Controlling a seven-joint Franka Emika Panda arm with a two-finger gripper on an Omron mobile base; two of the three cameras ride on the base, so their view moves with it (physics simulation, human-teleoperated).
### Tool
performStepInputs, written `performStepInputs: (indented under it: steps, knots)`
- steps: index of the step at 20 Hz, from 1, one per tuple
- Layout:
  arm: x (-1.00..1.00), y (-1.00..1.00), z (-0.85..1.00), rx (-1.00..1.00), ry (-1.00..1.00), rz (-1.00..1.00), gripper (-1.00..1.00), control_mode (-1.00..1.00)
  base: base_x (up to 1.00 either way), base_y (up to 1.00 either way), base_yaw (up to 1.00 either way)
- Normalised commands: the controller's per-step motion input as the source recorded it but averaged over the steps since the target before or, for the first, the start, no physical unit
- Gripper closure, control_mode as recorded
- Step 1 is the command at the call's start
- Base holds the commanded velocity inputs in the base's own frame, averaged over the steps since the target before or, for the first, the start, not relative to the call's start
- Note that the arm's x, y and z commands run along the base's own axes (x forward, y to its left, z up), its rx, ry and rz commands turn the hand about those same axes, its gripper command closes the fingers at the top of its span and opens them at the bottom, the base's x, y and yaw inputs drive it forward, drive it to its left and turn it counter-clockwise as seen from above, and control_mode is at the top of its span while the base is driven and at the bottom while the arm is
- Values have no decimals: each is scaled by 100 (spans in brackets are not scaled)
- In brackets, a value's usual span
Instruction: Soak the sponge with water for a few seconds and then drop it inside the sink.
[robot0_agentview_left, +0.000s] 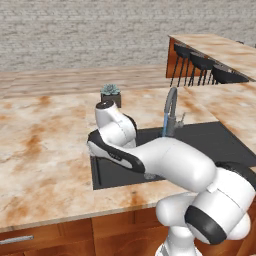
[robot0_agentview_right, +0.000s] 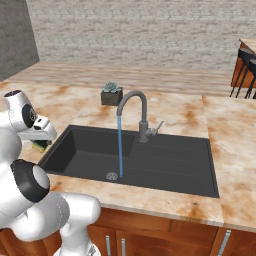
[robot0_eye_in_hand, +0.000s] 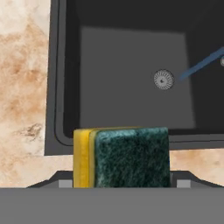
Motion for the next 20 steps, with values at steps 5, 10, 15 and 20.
performStepInputs:
  steps: [5,10,15,20]
  knots:
    - [0,-60,11,0,-4,-7,100,-100,0,0,0]
    - [0,-56,10,-1,-3,-7,100,-100,0,0,0]
    - [0,-25,2,-1,-10,-4,100,-100,0,0,0]
    - [0,0,0,-13,-17,-1,100,-100,0,0,0]
